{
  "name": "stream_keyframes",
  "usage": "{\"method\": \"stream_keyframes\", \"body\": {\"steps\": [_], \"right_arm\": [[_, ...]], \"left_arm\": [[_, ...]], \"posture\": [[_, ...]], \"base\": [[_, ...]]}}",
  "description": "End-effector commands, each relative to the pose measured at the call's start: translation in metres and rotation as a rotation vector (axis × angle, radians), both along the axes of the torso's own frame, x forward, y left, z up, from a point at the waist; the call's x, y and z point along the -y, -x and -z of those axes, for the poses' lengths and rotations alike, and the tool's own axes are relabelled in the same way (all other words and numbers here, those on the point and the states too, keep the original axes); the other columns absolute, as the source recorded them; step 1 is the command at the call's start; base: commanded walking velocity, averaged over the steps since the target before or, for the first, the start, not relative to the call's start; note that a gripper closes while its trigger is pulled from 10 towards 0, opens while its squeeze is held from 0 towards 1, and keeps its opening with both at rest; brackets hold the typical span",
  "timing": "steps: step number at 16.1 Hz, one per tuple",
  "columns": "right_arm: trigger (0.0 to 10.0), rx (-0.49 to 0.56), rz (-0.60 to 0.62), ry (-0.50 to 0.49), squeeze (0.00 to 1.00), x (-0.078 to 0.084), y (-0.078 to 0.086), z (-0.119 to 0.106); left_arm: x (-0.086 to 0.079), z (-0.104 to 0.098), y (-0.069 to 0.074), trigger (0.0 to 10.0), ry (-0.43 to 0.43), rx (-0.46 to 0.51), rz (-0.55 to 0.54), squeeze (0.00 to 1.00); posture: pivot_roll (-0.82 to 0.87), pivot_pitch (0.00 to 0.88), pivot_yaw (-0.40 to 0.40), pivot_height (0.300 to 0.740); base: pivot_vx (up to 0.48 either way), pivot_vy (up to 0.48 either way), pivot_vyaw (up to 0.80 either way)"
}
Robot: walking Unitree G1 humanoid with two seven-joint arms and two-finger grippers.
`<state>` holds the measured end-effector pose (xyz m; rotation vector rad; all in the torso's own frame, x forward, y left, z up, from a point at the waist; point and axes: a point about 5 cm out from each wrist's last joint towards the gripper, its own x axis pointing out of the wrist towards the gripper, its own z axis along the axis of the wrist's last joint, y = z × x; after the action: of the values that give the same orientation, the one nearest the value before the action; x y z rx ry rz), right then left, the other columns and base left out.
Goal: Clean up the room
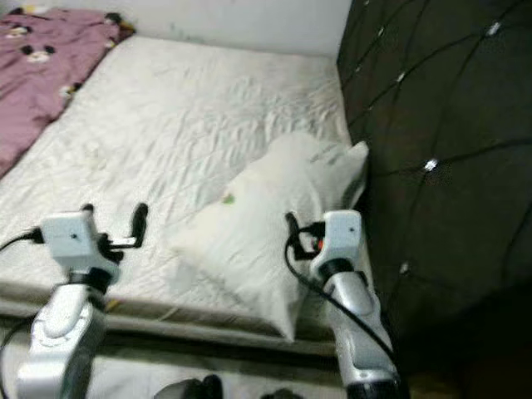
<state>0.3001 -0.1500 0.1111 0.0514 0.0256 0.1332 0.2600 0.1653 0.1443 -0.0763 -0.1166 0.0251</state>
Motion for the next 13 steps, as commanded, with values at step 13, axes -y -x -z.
{"method": "stream_keyframes", "body": {"steps": [13], "right_arm": [[10.0, -0.016, 0.009, -0.001, 0.0, 0.002, 0.007, -0.003]], "left_arm": [[-0.008, -0.005, 0.013, 10.0, 0.002, -0.001, -0.034, 0.0]], "posture": [[0.06, 0.203, -0.037, 0.74]], "base": [[0.0, 0.025, -0.18]]}}
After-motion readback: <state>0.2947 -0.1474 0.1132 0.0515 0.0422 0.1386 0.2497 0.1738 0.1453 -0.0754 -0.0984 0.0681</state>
